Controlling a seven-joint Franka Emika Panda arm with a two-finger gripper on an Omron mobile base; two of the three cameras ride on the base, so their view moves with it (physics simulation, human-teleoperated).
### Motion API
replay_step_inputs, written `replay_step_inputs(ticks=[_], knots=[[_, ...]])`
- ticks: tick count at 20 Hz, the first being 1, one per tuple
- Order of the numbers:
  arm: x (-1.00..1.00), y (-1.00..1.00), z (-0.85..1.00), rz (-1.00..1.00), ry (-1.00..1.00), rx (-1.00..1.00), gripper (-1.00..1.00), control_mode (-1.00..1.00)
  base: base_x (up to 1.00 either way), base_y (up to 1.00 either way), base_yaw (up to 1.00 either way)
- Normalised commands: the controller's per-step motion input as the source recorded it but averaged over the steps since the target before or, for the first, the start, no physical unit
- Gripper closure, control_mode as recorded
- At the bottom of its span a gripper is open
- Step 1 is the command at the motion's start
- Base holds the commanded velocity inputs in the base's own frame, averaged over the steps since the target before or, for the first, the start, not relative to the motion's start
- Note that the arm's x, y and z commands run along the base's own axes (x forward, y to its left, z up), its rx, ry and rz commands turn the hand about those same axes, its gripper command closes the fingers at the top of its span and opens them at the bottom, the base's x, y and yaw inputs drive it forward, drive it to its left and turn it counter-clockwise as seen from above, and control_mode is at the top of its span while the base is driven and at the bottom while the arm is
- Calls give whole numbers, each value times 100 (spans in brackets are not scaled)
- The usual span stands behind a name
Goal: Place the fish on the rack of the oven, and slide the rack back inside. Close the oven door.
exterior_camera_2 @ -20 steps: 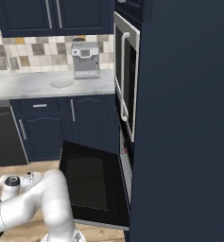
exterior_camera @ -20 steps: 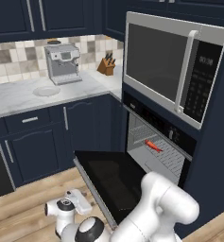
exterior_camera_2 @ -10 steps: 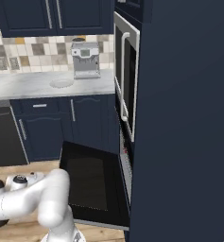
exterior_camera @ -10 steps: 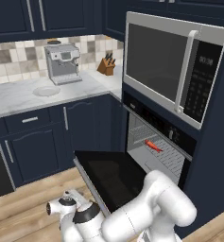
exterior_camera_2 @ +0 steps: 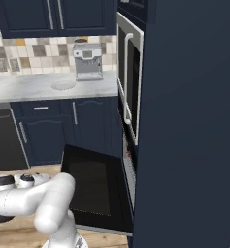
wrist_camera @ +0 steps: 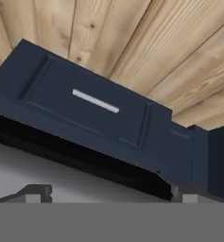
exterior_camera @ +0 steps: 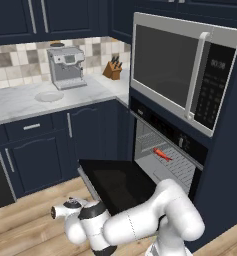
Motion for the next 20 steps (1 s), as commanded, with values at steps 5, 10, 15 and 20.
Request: replay_step_inputs(ticks=[5, 10, 15, 20], knots=[[0, -4, -100, -35, -5, -37, -100, -100, 0, 0, 0], [0, -26, -100, -43, -17, -32, -100, -100, 0, 0, 0], [-3, -55, -74, -51, -26, -19, -100, -100, 0, 0, 0], [-1, -89, -2, -50, -19, -7, -100, -100, 0, 0, 0]])
